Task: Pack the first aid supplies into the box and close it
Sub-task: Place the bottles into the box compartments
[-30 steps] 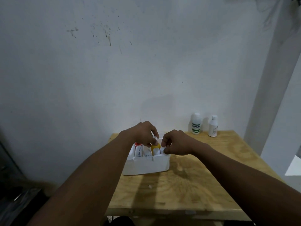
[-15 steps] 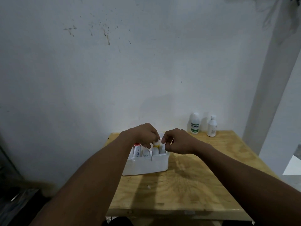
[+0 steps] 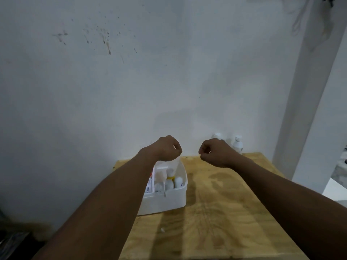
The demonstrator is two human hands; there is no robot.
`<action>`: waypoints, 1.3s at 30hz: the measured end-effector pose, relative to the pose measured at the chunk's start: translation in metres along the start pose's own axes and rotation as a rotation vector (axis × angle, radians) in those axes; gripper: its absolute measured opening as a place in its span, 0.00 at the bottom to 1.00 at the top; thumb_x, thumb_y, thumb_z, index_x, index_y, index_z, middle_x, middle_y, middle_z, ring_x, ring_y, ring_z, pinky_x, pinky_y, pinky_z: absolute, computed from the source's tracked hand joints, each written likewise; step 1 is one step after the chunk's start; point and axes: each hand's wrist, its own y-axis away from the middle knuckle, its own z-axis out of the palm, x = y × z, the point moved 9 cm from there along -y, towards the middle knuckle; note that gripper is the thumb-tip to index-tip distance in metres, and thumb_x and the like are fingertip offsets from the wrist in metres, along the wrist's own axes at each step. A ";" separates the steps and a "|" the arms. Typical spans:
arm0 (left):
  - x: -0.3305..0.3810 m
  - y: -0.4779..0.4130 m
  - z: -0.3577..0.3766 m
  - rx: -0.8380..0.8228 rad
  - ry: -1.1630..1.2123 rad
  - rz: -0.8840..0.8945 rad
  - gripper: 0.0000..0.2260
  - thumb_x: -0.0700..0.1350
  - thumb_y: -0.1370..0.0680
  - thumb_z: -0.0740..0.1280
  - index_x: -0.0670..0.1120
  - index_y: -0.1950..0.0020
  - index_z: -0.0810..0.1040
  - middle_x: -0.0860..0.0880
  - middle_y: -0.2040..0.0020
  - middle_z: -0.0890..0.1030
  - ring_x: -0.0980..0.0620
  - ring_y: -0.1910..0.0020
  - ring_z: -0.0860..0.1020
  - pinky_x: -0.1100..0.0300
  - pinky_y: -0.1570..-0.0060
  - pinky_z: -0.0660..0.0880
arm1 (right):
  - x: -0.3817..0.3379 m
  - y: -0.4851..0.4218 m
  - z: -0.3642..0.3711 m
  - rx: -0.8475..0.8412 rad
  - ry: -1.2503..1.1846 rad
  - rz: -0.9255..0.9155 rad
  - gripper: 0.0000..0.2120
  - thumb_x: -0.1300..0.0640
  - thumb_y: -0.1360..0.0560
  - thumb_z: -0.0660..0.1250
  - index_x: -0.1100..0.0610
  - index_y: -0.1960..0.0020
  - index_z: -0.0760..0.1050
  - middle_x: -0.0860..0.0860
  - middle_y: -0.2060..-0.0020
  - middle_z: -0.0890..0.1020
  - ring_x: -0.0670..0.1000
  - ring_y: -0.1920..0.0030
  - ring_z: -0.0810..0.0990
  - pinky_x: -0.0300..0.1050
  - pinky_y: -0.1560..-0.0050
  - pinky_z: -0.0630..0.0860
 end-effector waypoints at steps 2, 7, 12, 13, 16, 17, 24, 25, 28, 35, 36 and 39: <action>0.015 -0.018 0.001 0.041 -0.048 0.040 0.12 0.45 0.22 0.65 0.47 0.42 0.83 0.48 0.43 0.80 0.48 0.46 0.79 0.55 0.42 0.76 | 0.026 -0.010 -0.015 0.045 0.045 0.054 0.04 0.57 0.29 0.67 0.53 0.56 0.79 0.48 0.56 0.82 0.49 0.54 0.80 0.43 0.50 0.77; 0.055 -0.077 0.038 0.017 -0.218 0.146 0.21 0.48 0.23 0.66 0.50 0.29 0.73 0.47 0.31 0.74 0.46 0.32 0.72 0.52 0.33 0.71 | 0.099 -0.031 -0.050 0.150 0.251 0.231 0.18 0.52 0.29 0.69 0.54 0.41 0.76 0.54 0.44 0.76 0.57 0.42 0.75 0.52 0.44 0.76; 0.094 -0.122 0.078 -0.003 -0.285 0.227 0.31 0.48 0.23 0.69 0.49 0.22 0.62 0.46 0.26 0.65 0.41 0.30 0.70 0.44 0.34 0.72 | 0.150 -0.049 -0.062 0.103 0.351 0.315 0.30 0.52 0.27 0.66 0.53 0.26 0.65 0.56 0.31 0.69 0.61 0.33 0.69 0.55 0.37 0.73; 0.098 -0.128 0.083 0.005 -0.278 0.234 0.32 0.48 0.24 0.69 0.50 0.22 0.61 0.46 0.25 0.64 0.41 0.29 0.69 0.43 0.33 0.71 | 0.158 -0.052 -0.059 0.066 0.351 0.312 0.30 0.52 0.26 0.66 0.53 0.25 0.63 0.56 0.30 0.69 0.61 0.32 0.69 0.55 0.36 0.73; 0.108 -0.142 0.095 0.037 -0.295 0.242 0.33 0.48 0.24 0.70 0.50 0.21 0.60 0.46 0.22 0.60 0.41 0.27 0.67 0.41 0.32 0.71 | 0.170 -0.055 -0.051 0.005 0.317 0.257 0.29 0.54 0.24 0.65 0.54 0.25 0.63 0.56 0.30 0.70 0.59 0.34 0.73 0.50 0.39 0.73; 0.111 -0.144 0.097 0.049 -0.311 0.244 0.33 0.49 0.24 0.71 0.49 0.21 0.60 0.46 0.23 0.60 0.41 0.28 0.67 0.42 0.33 0.72 | 0.171 -0.055 -0.050 0.026 0.304 0.235 0.27 0.55 0.24 0.65 0.54 0.26 0.63 0.55 0.31 0.71 0.58 0.36 0.75 0.48 0.42 0.73; 0.123 -0.148 0.095 0.106 -0.368 0.237 0.26 0.45 0.23 0.71 0.47 0.28 0.65 0.43 0.35 0.71 0.41 0.41 0.76 0.50 0.46 0.78 | 0.159 -0.052 -0.053 0.163 0.312 0.121 0.13 0.56 0.24 0.67 0.55 0.41 0.71 0.54 0.48 0.78 0.54 0.52 0.78 0.44 0.55 0.72; 0.124 -0.146 0.095 0.111 -0.371 0.234 0.24 0.44 0.24 0.71 0.47 0.31 0.67 0.43 0.38 0.73 0.42 0.44 0.77 0.51 0.48 0.78 | 0.157 -0.051 -0.051 0.160 0.312 0.117 0.12 0.56 0.24 0.67 0.55 0.42 0.72 0.53 0.49 0.78 0.54 0.52 0.78 0.44 0.54 0.73; 0.123 -0.140 0.096 0.097 -0.418 0.225 0.19 0.45 0.24 0.72 0.46 0.37 0.70 0.43 0.43 0.78 0.43 0.49 0.79 0.50 0.49 0.80 | 0.150 -0.046 -0.051 0.167 0.303 0.110 0.09 0.56 0.25 0.67 0.56 0.46 0.73 0.53 0.50 0.78 0.54 0.53 0.78 0.45 0.54 0.73; 0.111 -0.114 0.064 0.098 -0.414 0.196 0.19 0.52 0.23 0.70 0.46 0.36 0.73 0.44 0.41 0.77 0.44 0.45 0.78 0.50 0.47 0.78 | 0.116 -0.034 -0.061 0.176 0.252 0.104 0.09 0.53 0.26 0.67 0.55 0.48 0.74 0.52 0.52 0.80 0.54 0.54 0.78 0.49 0.55 0.78; 0.109 -0.108 0.054 0.106 -0.405 0.198 0.19 0.53 0.23 0.70 0.46 0.36 0.73 0.44 0.40 0.77 0.44 0.44 0.78 0.49 0.46 0.78 | 0.104 -0.034 -0.064 0.180 0.246 0.093 0.09 0.53 0.27 0.67 0.55 0.48 0.74 0.52 0.51 0.80 0.54 0.54 0.79 0.49 0.55 0.78; 0.100 -0.083 0.014 0.152 -0.371 0.202 0.19 0.53 0.24 0.70 0.46 0.37 0.74 0.44 0.38 0.77 0.43 0.42 0.77 0.50 0.45 0.77 | 0.066 -0.034 -0.073 0.201 0.235 0.049 0.10 0.54 0.28 0.67 0.54 0.48 0.75 0.53 0.51 0.80 0.55 0.53 0.79 0.47 0.56 0.76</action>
